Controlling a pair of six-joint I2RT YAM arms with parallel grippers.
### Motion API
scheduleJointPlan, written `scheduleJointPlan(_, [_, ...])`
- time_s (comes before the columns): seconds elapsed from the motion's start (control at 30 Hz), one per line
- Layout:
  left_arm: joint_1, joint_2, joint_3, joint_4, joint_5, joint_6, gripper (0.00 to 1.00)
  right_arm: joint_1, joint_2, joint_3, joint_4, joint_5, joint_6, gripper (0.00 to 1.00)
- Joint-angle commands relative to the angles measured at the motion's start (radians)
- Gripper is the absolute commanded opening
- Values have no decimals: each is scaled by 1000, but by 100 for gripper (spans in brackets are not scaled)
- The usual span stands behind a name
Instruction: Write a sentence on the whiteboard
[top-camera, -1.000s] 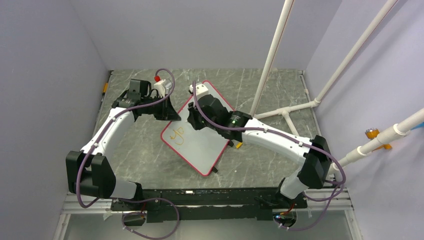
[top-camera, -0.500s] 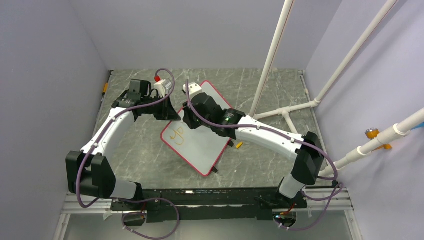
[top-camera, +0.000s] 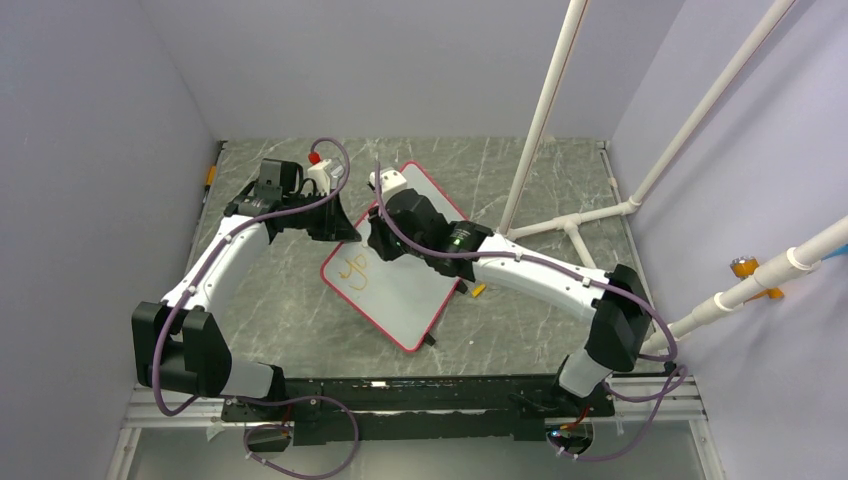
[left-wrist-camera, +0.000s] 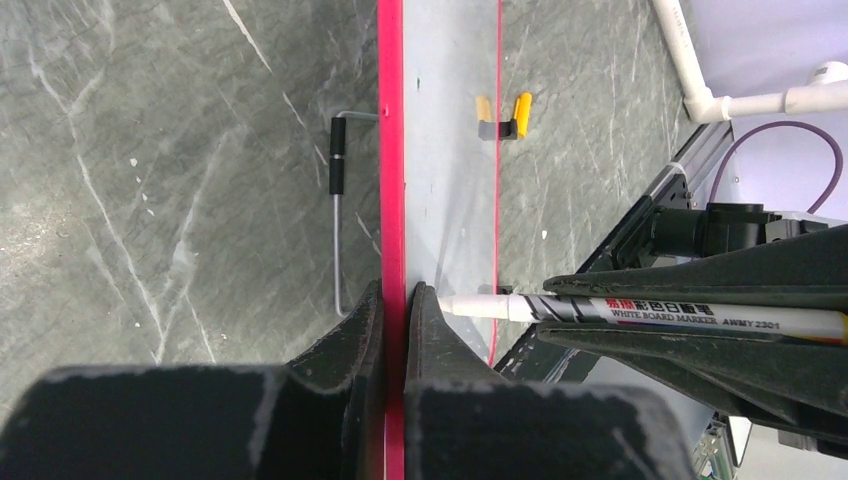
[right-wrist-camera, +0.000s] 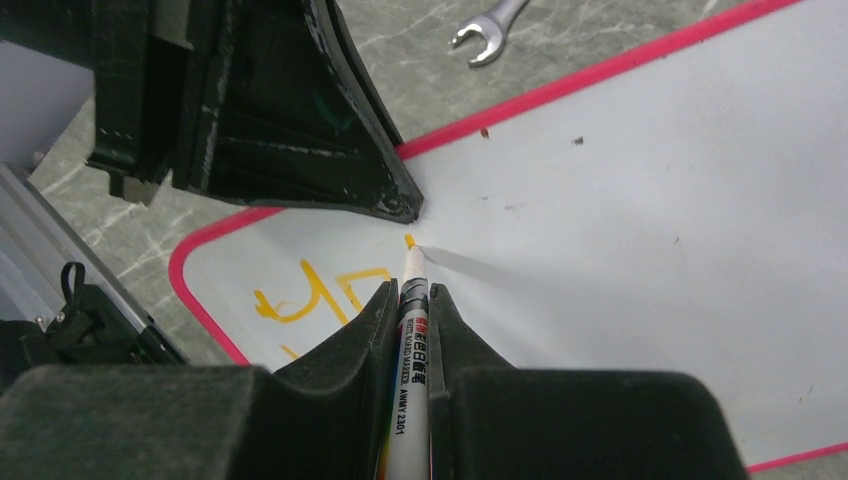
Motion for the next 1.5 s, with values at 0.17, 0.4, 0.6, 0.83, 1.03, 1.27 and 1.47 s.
scheduleJointPlan(0.17, [-12,-43,8,46,-42,64,0,-3,-48,-100,18,-15,37,0])
scheduleJointPlan(0.4, [-15,-45,8,44,-40,66,0,-3,-74,-138,14,4,45,0])
scheduleJointPlan(0.6, [-16,-47,8,44,-40,68,0,-5,-78,-139,-3,37,35,0])
scheduleJointPlan(0.83, [-17,-48,10,42,-38,70,0,-6,-60,-95,-25,64,24,0])
scheduleJointPlan(1.03, [-18,-49,10,43,-37,71,0,-11,-38,-52,-43,85,1,0])
scheduleJointPlan(1.27, [-20,-49,9,43,-35,71,0,-21,-12,2,-55,89,-19,0])
scheduleJointPlan(1.47, [-21,-51,10,40,-38,73,0,-25,28,57,-64,84,-30,0])
